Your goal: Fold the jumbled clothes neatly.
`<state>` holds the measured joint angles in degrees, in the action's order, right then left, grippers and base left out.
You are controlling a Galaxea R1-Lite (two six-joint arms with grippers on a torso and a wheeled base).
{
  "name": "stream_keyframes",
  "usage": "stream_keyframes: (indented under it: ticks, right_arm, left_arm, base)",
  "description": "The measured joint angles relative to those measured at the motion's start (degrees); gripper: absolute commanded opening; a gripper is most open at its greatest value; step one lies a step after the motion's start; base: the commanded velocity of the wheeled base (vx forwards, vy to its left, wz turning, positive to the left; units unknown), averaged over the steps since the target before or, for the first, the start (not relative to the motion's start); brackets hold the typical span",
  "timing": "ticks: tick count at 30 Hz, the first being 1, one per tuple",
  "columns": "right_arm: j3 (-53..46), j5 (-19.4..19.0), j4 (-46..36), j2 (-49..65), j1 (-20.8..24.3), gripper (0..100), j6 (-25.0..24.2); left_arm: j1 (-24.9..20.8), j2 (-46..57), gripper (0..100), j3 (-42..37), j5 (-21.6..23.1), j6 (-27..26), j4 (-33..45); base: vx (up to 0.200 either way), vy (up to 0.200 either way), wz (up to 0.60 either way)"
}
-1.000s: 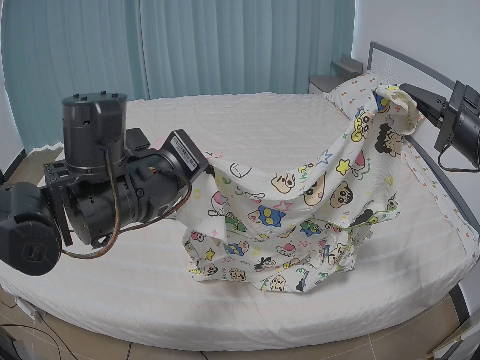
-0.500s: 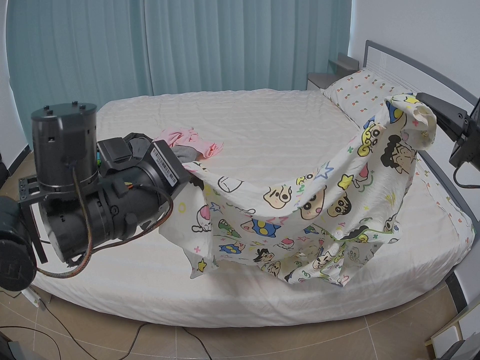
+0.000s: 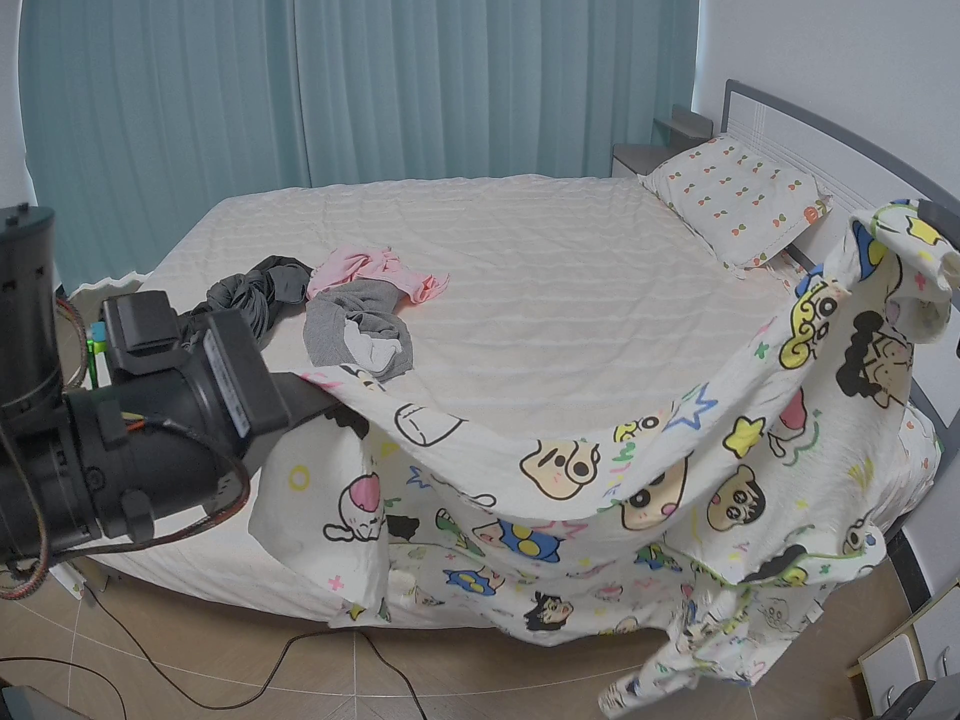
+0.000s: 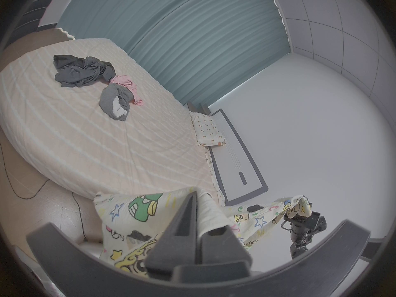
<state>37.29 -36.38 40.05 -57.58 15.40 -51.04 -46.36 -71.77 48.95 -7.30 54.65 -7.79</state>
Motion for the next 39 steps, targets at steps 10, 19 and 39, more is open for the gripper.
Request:
stream_keyframes:
  ticks: [10,19,39]
  right_arm:
    - [-2.0,0.2,0.1,-3.3,-1.4,0,-0.1]
    - [-2.3,0.4,0.4,-10.2,-5.1,0,0.2]
    - [0.3,2.5,7.5,-25.3,-8.0,0,0.2]
  left_arm:
    - [1.6,-3.5,0,-1.6,0.7,0.0,0.1]
    - [4.6,-13.8,0,-1.5,1.7,3.0,-6.0]
    - [9.1,-31.7,0,13.2,3.7,3.3,-8.2]
  base:
    - [0.0,0.0,0.0]
    - [0.022,0.0,0.0]
    - [0.2,0.0,0.0]
